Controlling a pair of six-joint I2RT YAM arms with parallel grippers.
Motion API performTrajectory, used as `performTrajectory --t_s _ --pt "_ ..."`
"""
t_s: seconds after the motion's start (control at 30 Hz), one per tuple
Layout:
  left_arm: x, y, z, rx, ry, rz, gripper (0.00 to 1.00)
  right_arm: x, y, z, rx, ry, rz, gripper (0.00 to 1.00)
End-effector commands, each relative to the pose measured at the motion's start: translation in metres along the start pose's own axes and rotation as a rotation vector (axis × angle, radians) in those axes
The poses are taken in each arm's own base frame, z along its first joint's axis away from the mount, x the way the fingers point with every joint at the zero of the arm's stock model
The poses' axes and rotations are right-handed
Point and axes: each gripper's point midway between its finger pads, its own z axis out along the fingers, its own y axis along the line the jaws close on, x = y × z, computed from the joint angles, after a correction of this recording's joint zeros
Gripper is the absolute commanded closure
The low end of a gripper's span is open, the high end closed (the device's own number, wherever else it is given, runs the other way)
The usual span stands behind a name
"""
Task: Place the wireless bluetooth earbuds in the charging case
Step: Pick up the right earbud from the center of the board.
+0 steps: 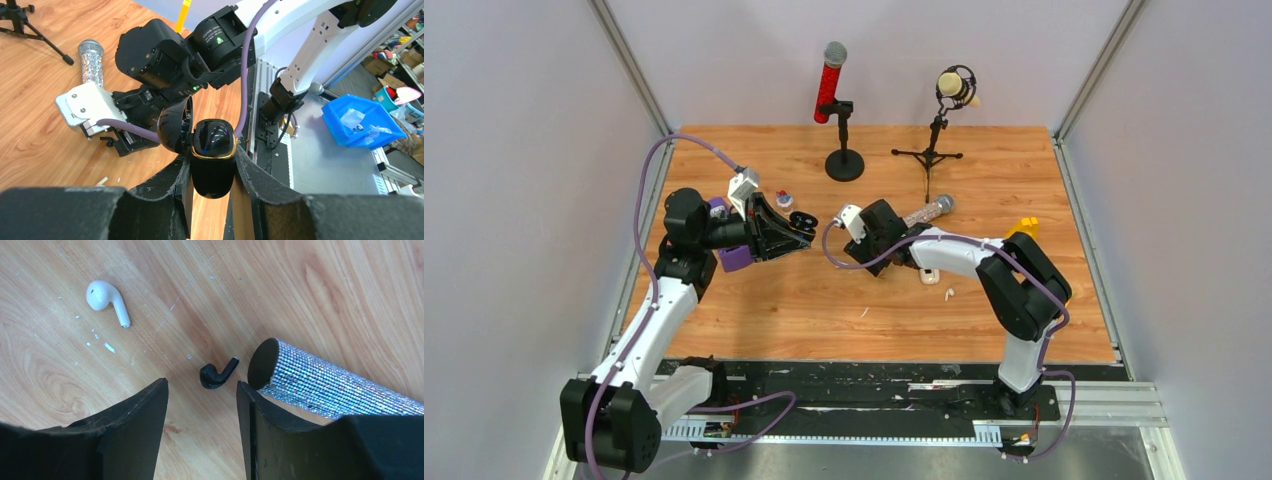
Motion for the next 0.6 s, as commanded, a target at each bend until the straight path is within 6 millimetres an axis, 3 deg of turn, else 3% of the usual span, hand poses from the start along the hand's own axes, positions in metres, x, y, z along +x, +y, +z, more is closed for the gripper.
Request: performTrajectory --t_s 0.0,0.2,0.57 --pt "-0.007 -0.006 -0.002 0.010 -0.013 0.063 1.00 -0.028 -0.011 0.001 0.042 -0.070 -0.022 0.46" --pt "-0.007 -0.006 -0.002 0.013 -0.012 0.063 1.00 -0.028 -0.018 0.002 0.037 -0.064 0.019 0.54" --pt "-0.007 -0.006 -0.002 0.013 -0.011 0.058 1.00 -0.014 0.000 0.008 -0.068 -0.034 0.045 0.58"
